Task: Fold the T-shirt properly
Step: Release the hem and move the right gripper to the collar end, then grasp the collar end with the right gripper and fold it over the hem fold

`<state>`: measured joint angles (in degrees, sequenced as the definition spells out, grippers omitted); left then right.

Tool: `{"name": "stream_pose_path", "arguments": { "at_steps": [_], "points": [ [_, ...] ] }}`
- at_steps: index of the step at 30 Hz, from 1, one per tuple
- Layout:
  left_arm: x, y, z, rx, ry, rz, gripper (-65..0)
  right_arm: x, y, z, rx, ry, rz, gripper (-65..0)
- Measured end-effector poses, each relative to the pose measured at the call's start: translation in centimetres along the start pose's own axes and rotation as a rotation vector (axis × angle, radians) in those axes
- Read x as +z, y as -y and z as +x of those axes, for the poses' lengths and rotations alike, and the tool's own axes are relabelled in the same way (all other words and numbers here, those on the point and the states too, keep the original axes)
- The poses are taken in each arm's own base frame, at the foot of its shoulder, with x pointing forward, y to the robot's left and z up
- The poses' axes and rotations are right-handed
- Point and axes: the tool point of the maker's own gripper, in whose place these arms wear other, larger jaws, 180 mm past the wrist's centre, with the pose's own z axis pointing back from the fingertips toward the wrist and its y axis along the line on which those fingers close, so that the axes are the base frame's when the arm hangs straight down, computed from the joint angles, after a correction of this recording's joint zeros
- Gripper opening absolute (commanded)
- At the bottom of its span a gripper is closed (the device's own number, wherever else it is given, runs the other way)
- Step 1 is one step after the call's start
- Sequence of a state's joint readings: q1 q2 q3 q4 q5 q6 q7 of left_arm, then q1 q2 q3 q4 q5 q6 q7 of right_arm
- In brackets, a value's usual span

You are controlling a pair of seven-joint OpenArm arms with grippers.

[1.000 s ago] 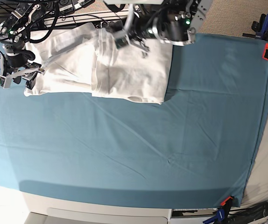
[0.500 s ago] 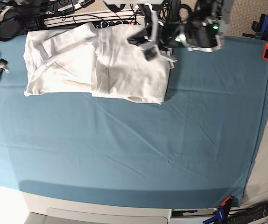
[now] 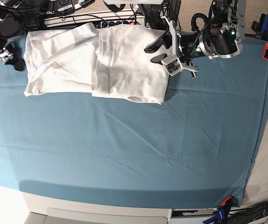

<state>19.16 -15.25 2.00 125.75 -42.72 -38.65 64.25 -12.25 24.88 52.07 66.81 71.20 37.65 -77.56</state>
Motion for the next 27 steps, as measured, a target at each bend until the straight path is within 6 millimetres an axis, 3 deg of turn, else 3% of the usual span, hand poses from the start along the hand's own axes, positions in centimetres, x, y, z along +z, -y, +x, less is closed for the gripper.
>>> {"name": "stream_pose_path", "arguments": {
  "at_steps": [7, 23, 27],
  "points": [
    [0.1, -0.1, 0.0, 0.001, -0.001, 0.004, -43.5, -1.4, -1.8, -1.1, 0.034, -0.064, 0.072, -28.4],
    [0.1, -0.1, 0.0, 0.001, -0.001, 0.004, -43.5, -1.5, -3.9, -0.7, 0.005, -0.018, 0.193, -28.5],
    [0.1, -0.1, 0.0, 0.001, -0.001, 0.004, -43.5, -2.2, -4.3, -1.7, 0.013, -0.064, 0.204, -28.5]
  ]
}}
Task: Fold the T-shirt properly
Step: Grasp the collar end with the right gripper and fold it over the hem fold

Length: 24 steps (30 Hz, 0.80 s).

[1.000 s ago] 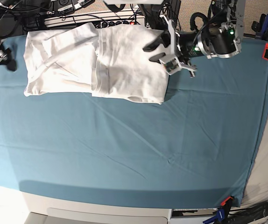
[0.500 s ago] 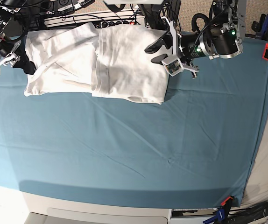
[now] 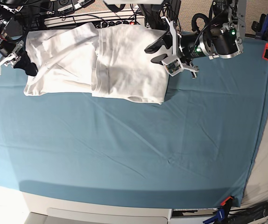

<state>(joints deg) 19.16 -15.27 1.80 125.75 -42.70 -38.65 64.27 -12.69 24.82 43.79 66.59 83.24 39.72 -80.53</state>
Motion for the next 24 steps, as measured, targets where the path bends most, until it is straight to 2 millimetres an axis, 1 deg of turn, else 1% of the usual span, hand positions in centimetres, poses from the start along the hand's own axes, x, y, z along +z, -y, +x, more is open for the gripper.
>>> {"name": "stream_pose_path", "arguments": {
  "at_steps": [3, 6, 9, 10, 11, 12, 14, 15, 17, 20, 22, 24],
  "points": [
    [0.0, 0.0, 0.0, 0.0, 0.0, 0.0, -43.5, -1.7, -0.9, -1.4, 0.009, -0.063, 0.036, -28.5],
    [0.0, 0.0, 0.0, 0.0, 0.0, 0.0, -43.5, -2.8, -1.6, -2.2, 0.031, -0.121, 0.061, -28.5],
    [0.0, 0.0, 0.0, 0.0, 0.0, 0.0, -43.5, -3.3, -2.0, -2.6, 0.041, -0.14, 0.071, -28.7],
    [0.0, 0.0, 0.0, 0.0, 0.0, 0.0, -43.5, -3.3, -2.0, -2.6, 0.041, -0.14, 0.071, -31.0],
    [0.0, 0.0, 0.0, 0.0, 0.0, 0.0, -43.5, -3.3, -1.9, -2.6, 0.042, -0.142, 0.07, -35.9],
    [0.0, 0.0, 0.0, 0.0, 0.001, 0.0, -43.5, -3.3, -1.9, -2.6, 0.044, -0.144, 0.069, -43.2],
    [0.0, 0.0, 0.0, 0.0, 0.0, 0.0, -43.5, -3.3, -1.9, -2.6, 0.045, -0.145, 0.069, -60.1],
    [0.0, 0.0, 0.0, 0.0, 0.0, 0.0, -43.5, -3.3, -1.9, -2.7, 0.045, -0.145, 0.069, -65.0],
    [0.0, -0.4, -0.4, -0.011, -0.024, 0.025, -43.5, -3.4, -2.1, -2.6, 0.058, -0.151, 0.066, -65.0],
    [0.5, -2.0, -1.1, 0.023, -0.053, 0.099, -43.5, -3.5, -3.0, -3.0, 0.096, -0.18, 0.068, -65.0],
    [1.1, -3.0, -1.3, 0.037, -0.054, 0.14, -43.5, -3.5, -4.3, -3.2, 0.164, -0.204, 0.073, -65.0],
    [2.0, -4.2, -1.6, 0.05, -0.058, 0.185, -43.5, -3.4, -6.6, -2.8, 0.258, -0.2, 0.097, -65.0]
  ]
}}
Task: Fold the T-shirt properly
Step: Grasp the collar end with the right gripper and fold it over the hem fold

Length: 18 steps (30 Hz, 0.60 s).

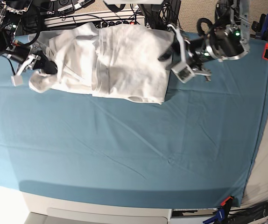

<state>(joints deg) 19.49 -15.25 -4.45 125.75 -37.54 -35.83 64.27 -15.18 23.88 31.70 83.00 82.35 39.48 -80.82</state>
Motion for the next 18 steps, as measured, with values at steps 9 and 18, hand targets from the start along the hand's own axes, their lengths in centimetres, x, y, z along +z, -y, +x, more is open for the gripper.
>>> {"name": "stream_pose_path", "arguments": {
  "at_steps": [9, 18],
  "points": [
    [2.6, -4.3, -0.8, 0.058, -0.005, 0.146, -43.5, -2.1, -13.8, -1.2, 0.259, 0.108, 0.159, -65.0],
    [3.0, -4.1, -2.0, 0.071, -0.035, 0.146, -43.5, -7.5, -18.6, -4.5, 0.276, 0.068, 0.151, -65.0]
  ]
}}
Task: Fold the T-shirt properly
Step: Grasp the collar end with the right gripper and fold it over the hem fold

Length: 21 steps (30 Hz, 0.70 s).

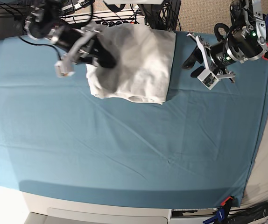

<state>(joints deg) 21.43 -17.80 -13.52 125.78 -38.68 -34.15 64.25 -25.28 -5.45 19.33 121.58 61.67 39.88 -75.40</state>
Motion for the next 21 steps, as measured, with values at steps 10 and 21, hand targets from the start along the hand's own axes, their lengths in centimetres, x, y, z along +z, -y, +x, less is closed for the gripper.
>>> {"name": "stream_pose_path", "arguments": {
  "at_steps": [10, 21],
  "points": [
    [0.0, 0.0, 0.0, -0.001, 0.0, -0.001, -43.5, -5.2, 0.4, 1.6, 0.1, 0.008, -0.179, -65.0],
    [0.2, -0.3, -0.2, -0.013, -0.011, 0.003, -43.5, -9.4, -0.6, -1.3, 0.114, -0.111, -0.144, -65.0]
  ]
}}
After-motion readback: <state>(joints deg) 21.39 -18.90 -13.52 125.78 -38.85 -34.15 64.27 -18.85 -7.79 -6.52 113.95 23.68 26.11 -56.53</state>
